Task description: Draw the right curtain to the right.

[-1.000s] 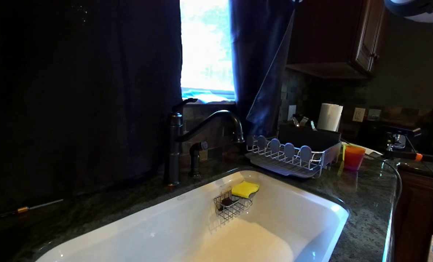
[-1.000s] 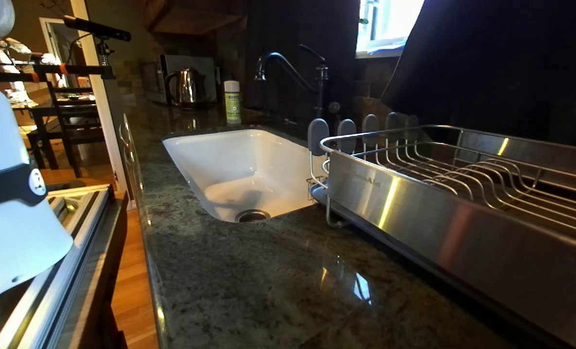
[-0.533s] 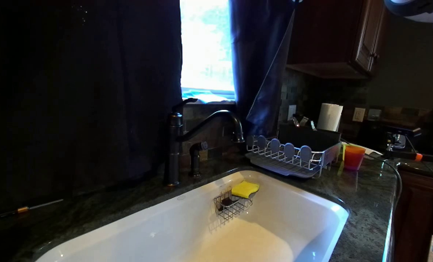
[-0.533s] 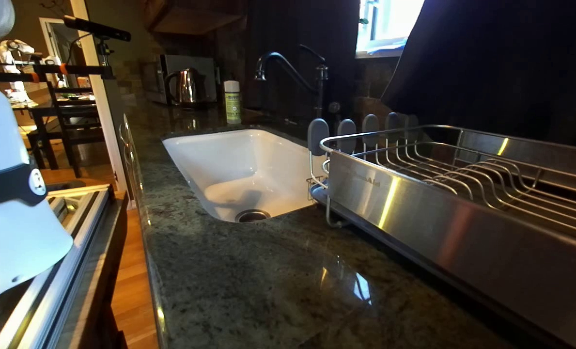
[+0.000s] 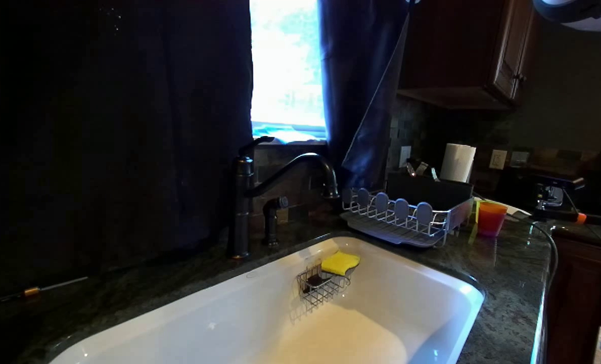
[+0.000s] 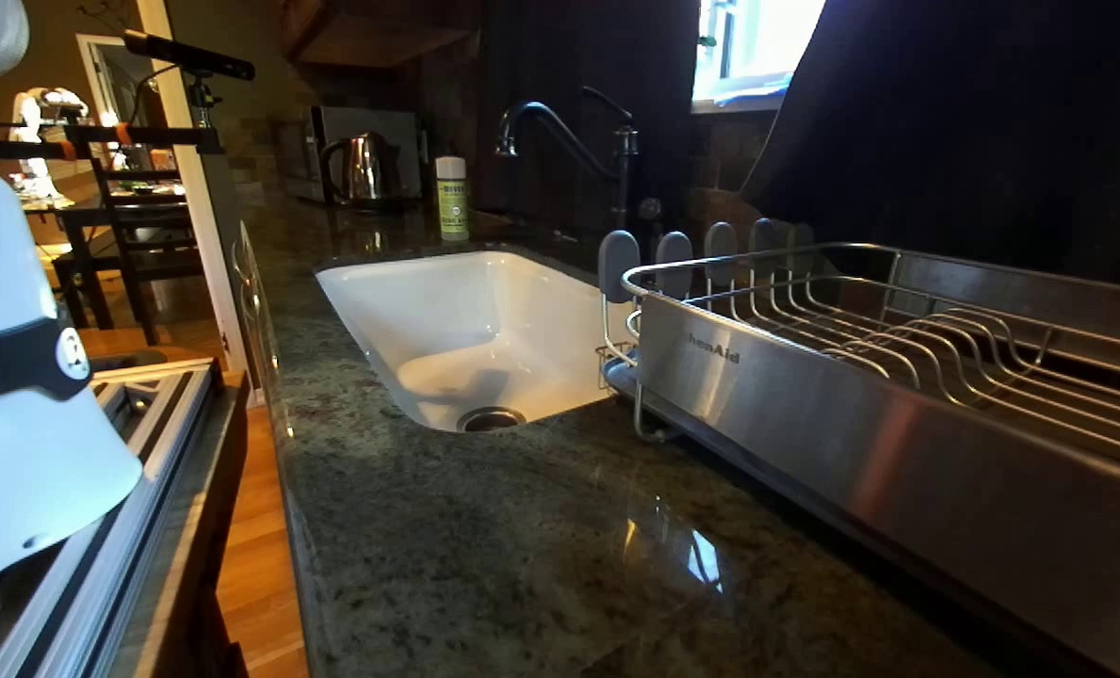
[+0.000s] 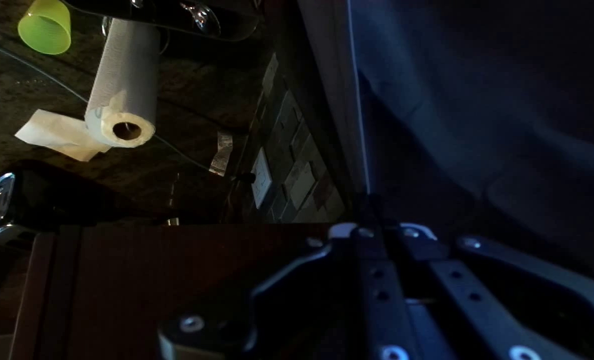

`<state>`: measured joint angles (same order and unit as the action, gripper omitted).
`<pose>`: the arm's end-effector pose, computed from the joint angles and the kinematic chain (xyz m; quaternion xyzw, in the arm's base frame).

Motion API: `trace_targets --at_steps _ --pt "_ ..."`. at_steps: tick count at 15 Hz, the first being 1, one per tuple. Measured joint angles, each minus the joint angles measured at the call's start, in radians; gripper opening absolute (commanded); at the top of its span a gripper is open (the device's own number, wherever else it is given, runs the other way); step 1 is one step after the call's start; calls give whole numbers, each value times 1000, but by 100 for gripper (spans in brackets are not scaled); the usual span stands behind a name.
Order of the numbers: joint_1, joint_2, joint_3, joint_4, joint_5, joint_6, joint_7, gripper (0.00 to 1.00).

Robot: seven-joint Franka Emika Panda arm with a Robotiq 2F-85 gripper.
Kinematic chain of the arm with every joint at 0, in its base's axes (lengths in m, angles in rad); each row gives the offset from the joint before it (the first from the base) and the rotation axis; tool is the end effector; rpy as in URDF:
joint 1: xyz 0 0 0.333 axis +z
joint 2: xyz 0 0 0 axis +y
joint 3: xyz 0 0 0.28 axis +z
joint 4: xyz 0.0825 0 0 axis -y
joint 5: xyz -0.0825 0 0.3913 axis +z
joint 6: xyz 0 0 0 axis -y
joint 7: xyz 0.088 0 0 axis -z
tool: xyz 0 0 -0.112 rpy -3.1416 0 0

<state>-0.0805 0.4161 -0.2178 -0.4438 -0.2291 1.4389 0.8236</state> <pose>0.5424 -0.1393 0.8359 0.7869 -0.5251 0.3180 0.0625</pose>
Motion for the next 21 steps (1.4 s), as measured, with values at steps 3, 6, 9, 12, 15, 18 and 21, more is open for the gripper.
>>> trace_targets --at_steps 3,6,9,12,15,18,21 --pt "0 0 0 0 0 0 0 2" --pt "0 0 0 0 0 0 0 1" --pt "-21 1 0 0 4 20 7 1" --pt "-104 3 2 0 76 71 19 1" --pt "-222 12 10 -5 190 129 23 1" --pt "-330 33 23 -13 306 184 58 1" --pt "-416 56 38 -13 402 236 136 1"
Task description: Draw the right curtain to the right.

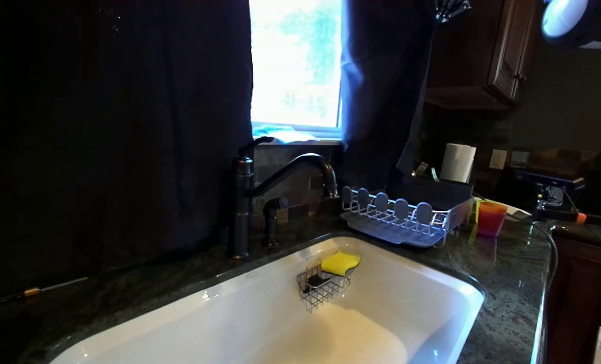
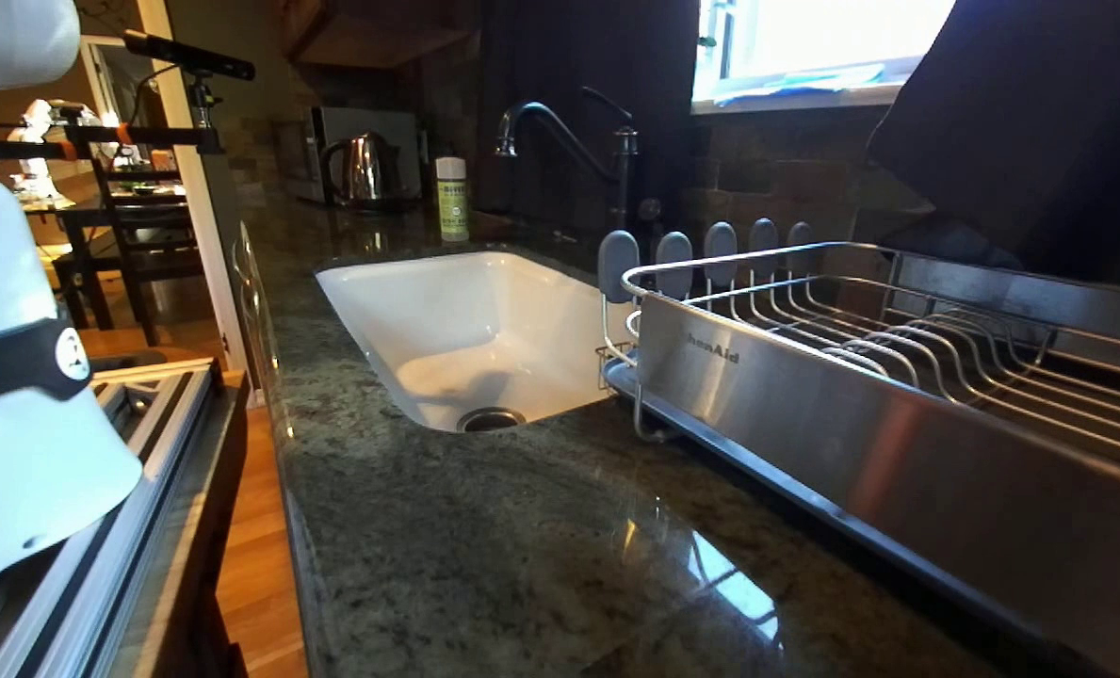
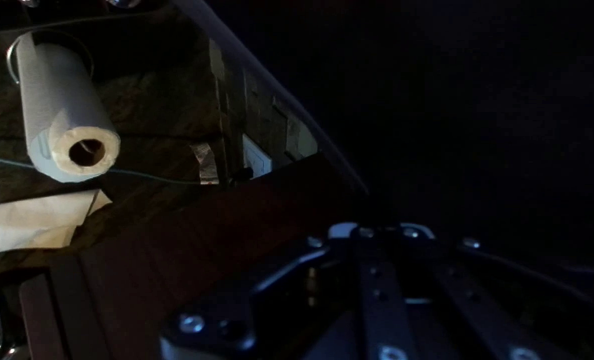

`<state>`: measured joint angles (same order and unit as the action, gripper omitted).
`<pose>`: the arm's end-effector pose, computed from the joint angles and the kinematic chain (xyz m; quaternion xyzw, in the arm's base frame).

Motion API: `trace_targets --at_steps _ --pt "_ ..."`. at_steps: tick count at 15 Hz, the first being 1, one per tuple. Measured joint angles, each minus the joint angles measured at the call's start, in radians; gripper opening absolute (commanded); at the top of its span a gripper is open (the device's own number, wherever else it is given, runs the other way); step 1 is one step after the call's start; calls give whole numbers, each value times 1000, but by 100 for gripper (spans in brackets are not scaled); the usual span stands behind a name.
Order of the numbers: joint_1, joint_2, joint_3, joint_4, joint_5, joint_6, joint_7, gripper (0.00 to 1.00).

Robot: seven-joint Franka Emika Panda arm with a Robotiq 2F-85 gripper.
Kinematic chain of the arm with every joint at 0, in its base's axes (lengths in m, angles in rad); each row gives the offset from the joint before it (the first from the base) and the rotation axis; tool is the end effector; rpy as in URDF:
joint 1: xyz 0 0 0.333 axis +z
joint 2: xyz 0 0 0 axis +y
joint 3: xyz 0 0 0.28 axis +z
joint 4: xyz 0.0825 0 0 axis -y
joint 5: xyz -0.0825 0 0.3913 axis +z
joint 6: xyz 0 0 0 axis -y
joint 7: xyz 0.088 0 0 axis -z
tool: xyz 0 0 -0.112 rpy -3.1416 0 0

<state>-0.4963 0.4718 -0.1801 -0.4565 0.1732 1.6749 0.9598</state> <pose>0.5113 -0.3213 0.8251 -0.6693 0.6455 -0.3541 0.1000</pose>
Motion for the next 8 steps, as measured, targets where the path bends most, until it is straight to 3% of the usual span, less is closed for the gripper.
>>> trace_targets --at_steps 4,8 --pt "-58 10 14 0 69 77 129 1" --pt "-69 21 29 0 80 118 201 1"
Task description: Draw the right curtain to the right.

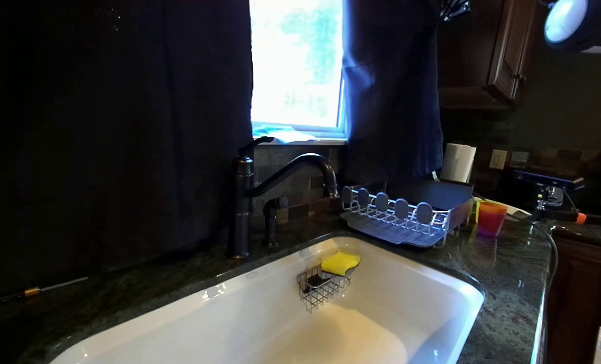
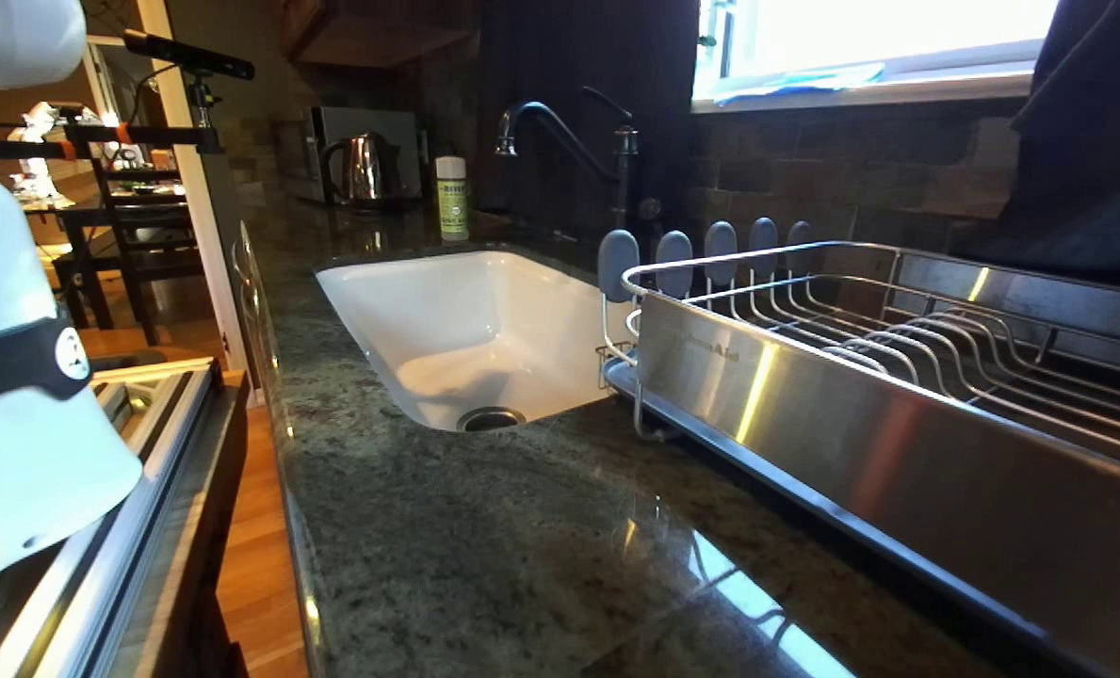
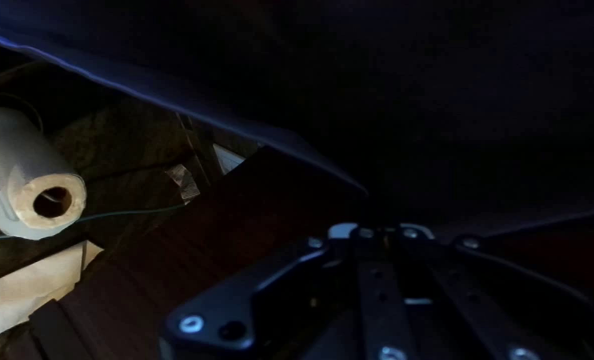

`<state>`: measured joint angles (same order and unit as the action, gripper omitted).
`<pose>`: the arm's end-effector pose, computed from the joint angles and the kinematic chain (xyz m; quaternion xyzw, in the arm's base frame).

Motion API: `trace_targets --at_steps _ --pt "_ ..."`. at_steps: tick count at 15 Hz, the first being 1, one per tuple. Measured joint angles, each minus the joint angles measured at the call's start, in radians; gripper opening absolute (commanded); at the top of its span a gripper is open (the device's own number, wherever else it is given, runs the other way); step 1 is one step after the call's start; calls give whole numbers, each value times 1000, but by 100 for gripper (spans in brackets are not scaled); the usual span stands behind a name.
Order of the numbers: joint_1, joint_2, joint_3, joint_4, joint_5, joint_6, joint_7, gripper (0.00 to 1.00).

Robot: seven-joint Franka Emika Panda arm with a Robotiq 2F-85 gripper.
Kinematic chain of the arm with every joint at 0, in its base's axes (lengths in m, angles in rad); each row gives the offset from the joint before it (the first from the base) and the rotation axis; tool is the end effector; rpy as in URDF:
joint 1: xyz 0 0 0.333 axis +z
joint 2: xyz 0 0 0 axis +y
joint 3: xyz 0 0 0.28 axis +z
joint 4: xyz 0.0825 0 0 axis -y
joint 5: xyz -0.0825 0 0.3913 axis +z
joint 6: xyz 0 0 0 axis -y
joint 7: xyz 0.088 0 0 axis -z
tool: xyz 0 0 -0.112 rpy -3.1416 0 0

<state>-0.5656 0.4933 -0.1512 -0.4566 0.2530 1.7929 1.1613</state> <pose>0.5071 -0.3504 0.8289 -0.5747 0.7042 -0.3751 0.1820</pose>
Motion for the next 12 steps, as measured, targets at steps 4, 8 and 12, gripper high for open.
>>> trace_targets --at_steps 4,8,12 --pt "22 17 17 0 -3 6 3 2" --pt "54 31 21 0 -9 6 -4 2" --pt "52 31 21 1 -9 6 -6 1"
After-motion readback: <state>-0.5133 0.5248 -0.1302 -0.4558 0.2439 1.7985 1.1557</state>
